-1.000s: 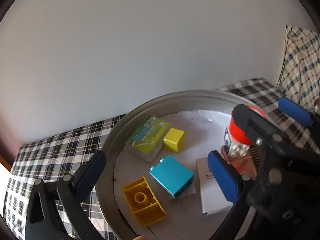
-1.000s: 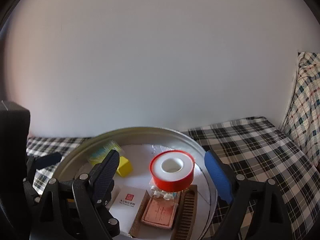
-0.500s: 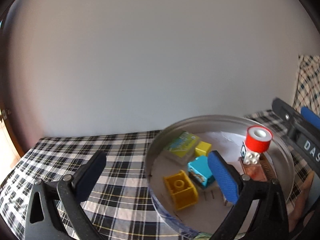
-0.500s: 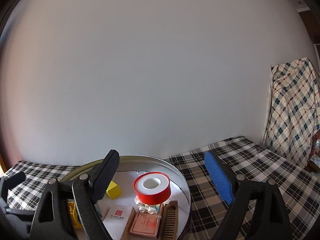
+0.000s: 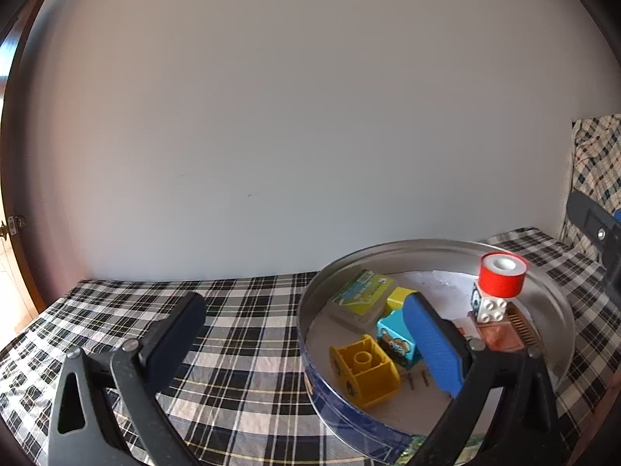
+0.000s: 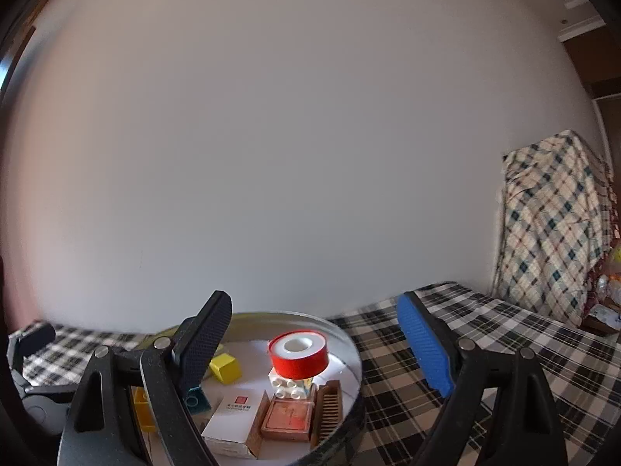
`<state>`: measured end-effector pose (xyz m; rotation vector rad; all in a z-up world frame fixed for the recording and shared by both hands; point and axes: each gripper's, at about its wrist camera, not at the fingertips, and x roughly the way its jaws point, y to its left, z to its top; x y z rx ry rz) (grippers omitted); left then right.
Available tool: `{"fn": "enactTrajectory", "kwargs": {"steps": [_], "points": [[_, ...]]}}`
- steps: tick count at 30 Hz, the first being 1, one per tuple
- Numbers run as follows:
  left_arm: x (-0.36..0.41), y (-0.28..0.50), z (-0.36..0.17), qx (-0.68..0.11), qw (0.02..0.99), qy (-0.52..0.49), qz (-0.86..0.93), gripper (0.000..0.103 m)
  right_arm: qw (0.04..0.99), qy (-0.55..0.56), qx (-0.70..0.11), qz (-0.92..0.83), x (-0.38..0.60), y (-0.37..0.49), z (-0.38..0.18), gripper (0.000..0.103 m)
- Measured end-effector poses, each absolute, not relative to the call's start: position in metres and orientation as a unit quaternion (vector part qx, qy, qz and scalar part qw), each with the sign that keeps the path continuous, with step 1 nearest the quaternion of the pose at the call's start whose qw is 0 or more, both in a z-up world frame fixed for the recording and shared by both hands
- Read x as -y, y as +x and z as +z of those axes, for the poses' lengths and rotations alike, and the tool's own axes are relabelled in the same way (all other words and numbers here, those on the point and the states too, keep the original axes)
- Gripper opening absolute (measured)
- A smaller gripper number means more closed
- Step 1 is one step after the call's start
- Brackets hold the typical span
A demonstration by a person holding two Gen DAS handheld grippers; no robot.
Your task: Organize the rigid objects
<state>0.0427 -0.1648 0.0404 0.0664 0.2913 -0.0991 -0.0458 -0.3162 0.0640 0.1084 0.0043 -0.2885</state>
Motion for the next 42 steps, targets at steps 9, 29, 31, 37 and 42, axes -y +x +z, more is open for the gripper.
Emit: {"fn": "enactTrajectory", "kwargs": {"steps": [9,29,31,37,42], "points": [[0.157,0.027,0.041,-0.146,0.987,0.016,-0.071,0.103,0.985,0.024,0.033,-0.168,0.300,-0.069,0.068,0.089],[0.148,0.009,0.042,-0.138,0.987,-0.007,-0.078,0.103,0.983,0.007,0.058,-0.173,0.286,-0.092,0.068,0.098],[0.149,0.007,0.042,-0.135,0.988,-0.003,-0.080,0.103,0.983,0.005,0.058,-0.173,0.286,-0.092,0.069,0.098],[0.150,0.008,0.042,-0.138,0.987,-0.002,-0.085,0.103,0.983,0.000,0.068,-0.173,0.284,-0.095,0.069,0.098],[0.152,0.007,0.043,-0.142,0.987,0.002,-0.082,0.103,0.982,0.000,0.068,-0.174,0.283,-0.095,0.069,0.098]]}}
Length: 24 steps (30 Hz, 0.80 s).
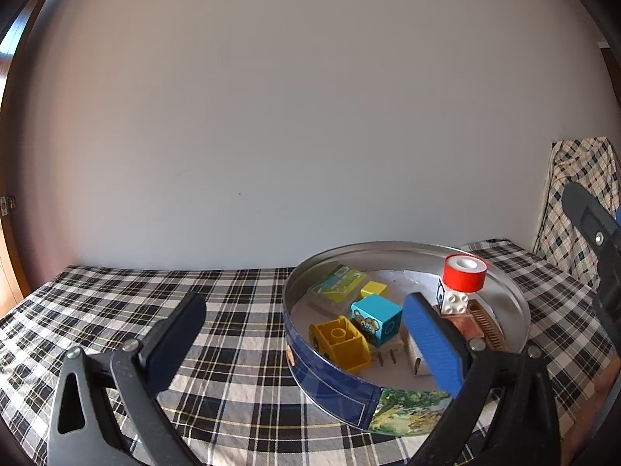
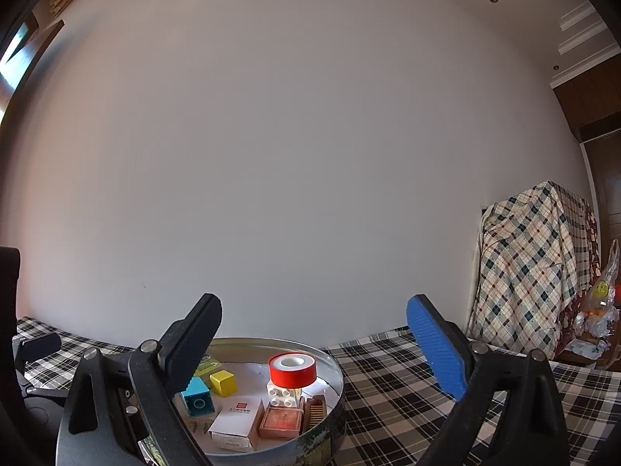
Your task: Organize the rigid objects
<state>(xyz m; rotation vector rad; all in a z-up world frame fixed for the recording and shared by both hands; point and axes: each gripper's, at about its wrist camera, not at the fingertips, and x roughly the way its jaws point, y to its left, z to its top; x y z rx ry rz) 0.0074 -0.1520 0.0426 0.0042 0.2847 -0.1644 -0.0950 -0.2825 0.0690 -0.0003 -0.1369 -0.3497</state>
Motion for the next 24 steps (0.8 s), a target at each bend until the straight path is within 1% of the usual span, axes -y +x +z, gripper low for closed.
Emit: {"fn": "enactTrajectory", "kwargs": {"steps": [24], "points": [[0.1554,0.0052,0.0420,-0.152,0.985,-0.003,-0.085,0.103,0.982,0.010,0.065,-0.180,0.2803,-0.0925,0.0685,0.098]]}}
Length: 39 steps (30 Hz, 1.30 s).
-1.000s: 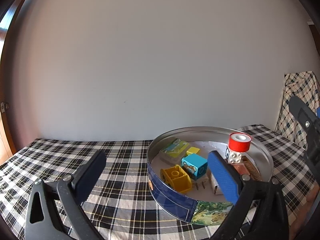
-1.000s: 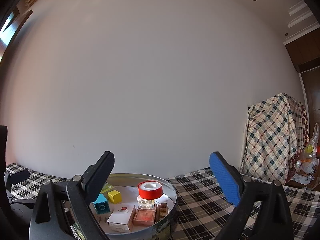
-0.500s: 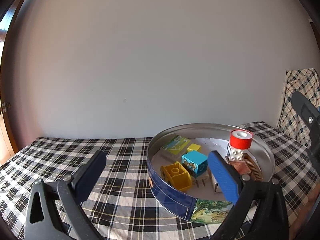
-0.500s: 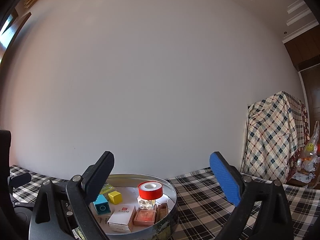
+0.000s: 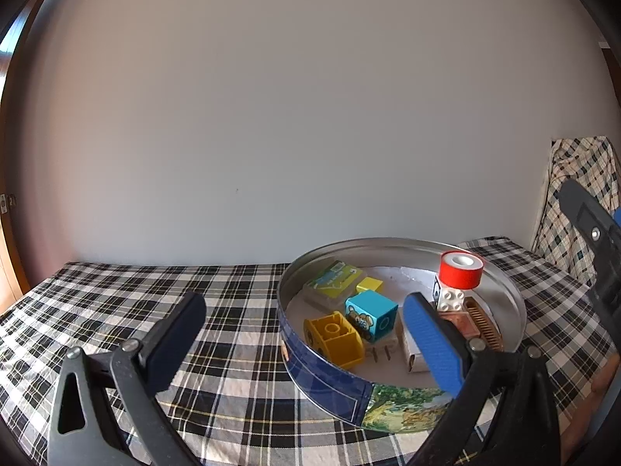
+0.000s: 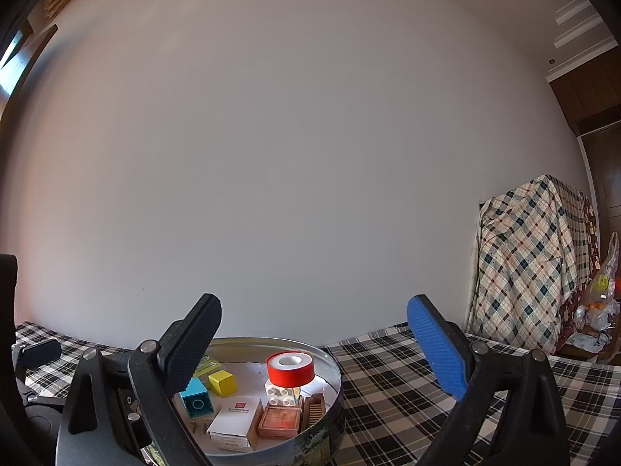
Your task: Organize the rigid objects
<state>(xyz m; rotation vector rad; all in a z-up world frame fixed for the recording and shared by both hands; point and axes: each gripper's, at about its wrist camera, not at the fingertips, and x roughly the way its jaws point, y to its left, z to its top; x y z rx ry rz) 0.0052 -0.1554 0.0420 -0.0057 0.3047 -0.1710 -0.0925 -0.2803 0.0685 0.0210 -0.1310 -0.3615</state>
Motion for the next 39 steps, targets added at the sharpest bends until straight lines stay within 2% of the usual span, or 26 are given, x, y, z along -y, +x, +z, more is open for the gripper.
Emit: {"fn": "enactTrajectory", "kwargs": {"steps": [39], "points": [[0.1547,0.0122,0.0371,-0.176,0.980,-0.010,-0.092,0.103,0.980,0.015,0.059,-0.188,0.2822,-0.0930,0.0671,0.098]]}}
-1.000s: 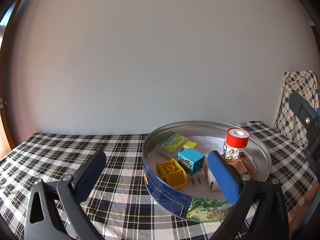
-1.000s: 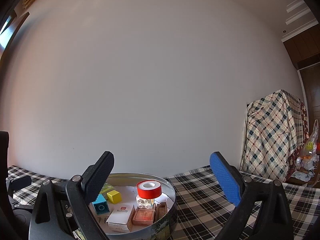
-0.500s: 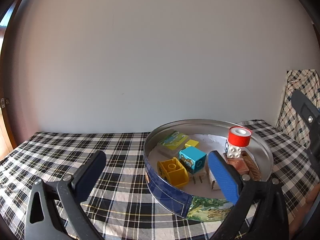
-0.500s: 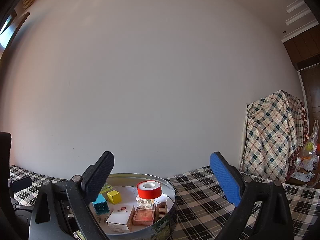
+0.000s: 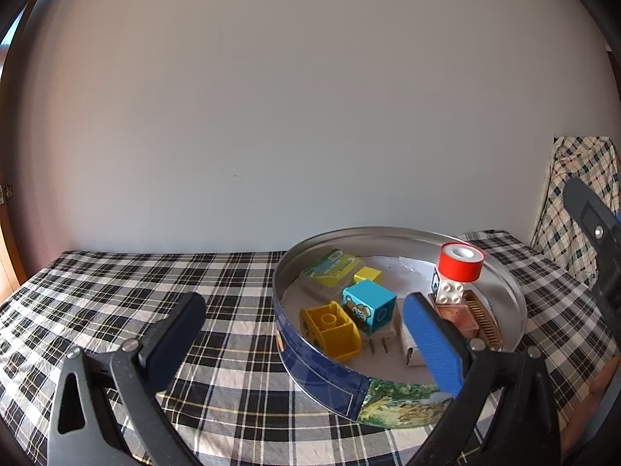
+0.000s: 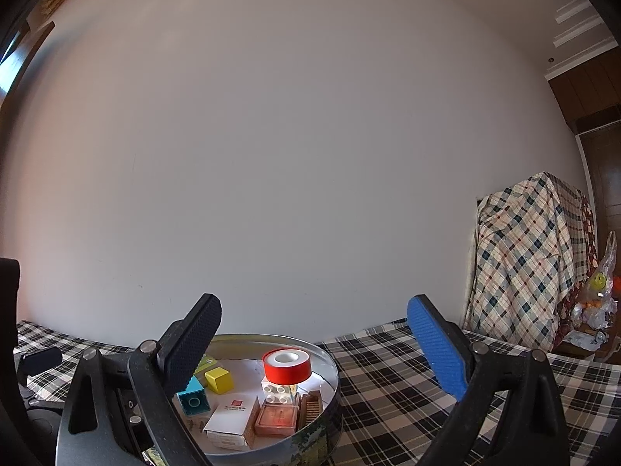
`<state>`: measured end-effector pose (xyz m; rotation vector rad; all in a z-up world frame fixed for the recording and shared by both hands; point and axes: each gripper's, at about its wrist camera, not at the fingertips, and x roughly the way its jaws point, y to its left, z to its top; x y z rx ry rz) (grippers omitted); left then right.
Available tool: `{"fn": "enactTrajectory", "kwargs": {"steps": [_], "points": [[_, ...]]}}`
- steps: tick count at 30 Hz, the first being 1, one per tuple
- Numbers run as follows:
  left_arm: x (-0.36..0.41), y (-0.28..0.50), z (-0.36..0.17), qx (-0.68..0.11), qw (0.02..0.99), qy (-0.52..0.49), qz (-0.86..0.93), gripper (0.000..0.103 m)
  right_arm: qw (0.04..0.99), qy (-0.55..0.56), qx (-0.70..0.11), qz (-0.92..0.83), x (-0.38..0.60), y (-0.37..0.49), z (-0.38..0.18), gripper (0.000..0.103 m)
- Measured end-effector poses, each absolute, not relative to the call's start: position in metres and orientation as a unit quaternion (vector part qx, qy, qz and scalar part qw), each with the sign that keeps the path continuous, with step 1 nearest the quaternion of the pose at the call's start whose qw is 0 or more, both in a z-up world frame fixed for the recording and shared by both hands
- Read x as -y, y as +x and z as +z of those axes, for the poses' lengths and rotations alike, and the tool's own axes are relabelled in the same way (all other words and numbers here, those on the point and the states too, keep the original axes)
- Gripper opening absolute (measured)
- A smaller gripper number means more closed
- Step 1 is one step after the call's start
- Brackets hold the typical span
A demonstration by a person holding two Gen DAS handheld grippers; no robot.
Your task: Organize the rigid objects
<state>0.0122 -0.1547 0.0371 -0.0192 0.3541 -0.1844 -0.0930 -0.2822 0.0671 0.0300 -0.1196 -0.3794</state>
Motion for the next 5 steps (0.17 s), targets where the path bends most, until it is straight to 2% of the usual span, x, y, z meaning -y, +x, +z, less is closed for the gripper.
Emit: {"fn": "enactTrajectory", "kwargs": {"steps": [5], "points": [[0.1530,0.0169,0.0348,-0.186,0.978,-0.013,-0.092,0.103,0.978,0.025,0.053,-0.202,0.2870,-0.0922,0.0666,0.098]]}}
